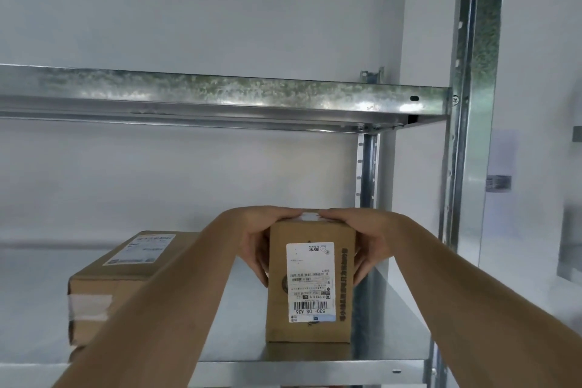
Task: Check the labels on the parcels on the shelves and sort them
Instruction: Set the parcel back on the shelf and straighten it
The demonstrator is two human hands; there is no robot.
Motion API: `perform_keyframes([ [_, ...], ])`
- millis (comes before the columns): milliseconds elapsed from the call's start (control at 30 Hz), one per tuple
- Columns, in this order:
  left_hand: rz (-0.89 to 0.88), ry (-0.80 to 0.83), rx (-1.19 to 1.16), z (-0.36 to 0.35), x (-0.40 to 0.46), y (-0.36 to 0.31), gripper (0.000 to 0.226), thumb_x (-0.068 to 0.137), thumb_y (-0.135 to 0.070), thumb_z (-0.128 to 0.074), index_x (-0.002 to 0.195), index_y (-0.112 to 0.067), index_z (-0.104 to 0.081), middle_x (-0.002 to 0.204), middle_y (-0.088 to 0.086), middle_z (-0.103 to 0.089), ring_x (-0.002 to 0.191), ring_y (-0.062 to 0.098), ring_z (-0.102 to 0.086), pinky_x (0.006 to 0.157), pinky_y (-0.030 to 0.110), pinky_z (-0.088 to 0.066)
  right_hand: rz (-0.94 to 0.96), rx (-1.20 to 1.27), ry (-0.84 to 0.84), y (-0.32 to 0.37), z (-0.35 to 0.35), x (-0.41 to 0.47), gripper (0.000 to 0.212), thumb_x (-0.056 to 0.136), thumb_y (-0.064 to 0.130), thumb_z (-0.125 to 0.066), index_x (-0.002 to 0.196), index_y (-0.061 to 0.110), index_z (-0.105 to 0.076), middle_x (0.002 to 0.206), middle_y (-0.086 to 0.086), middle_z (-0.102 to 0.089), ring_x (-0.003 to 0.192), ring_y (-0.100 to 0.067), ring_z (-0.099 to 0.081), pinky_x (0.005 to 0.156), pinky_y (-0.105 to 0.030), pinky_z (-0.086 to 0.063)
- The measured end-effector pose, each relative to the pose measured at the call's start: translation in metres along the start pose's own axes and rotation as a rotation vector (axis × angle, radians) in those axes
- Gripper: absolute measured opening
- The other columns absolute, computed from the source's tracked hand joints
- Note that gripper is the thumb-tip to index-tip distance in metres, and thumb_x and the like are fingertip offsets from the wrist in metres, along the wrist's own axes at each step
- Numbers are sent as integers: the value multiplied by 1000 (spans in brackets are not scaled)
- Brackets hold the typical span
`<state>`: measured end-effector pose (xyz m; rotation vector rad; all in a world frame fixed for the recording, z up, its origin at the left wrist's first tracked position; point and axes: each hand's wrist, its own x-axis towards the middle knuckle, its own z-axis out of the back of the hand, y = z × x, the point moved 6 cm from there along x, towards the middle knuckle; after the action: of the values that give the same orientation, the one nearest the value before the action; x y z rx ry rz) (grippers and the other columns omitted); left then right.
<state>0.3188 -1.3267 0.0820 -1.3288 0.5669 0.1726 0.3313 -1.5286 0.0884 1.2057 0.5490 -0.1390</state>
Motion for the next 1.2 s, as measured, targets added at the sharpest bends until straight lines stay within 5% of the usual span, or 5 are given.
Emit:
perform_keyframes([
  [733,0,13,16,0,8,-3,63,91,-47,-70,140,-9,-55,134,25,-62,124,54,-55,106,76,-36,38,-64,-5,7,-5,-4,64,86,44,-76,131,5,-53,120,-31,-67,111,-54,-63,93,-74,-48],
  [967,-19,5,-11,3,12,1,84,73,-53,-82,141,-13,-52,137,26,-59,124,55,-54,105,78,-34,53,-39,-19,3,-3,-1,76,81,56,-77,131,3,-54,119,-33,-66,108,-56,-64,87,-75,-50],
  [1200,-72,-89,-116,0,2,6,104,68,-77,-74,147,-16,-44,138,27,-56,128,57,-49,105,79,-30,84,47,-115,-1,-4,-15,69,96,66,-49,113,-1,-51,116,-36,-63,107,-58,-60,88,-72,-50],
])
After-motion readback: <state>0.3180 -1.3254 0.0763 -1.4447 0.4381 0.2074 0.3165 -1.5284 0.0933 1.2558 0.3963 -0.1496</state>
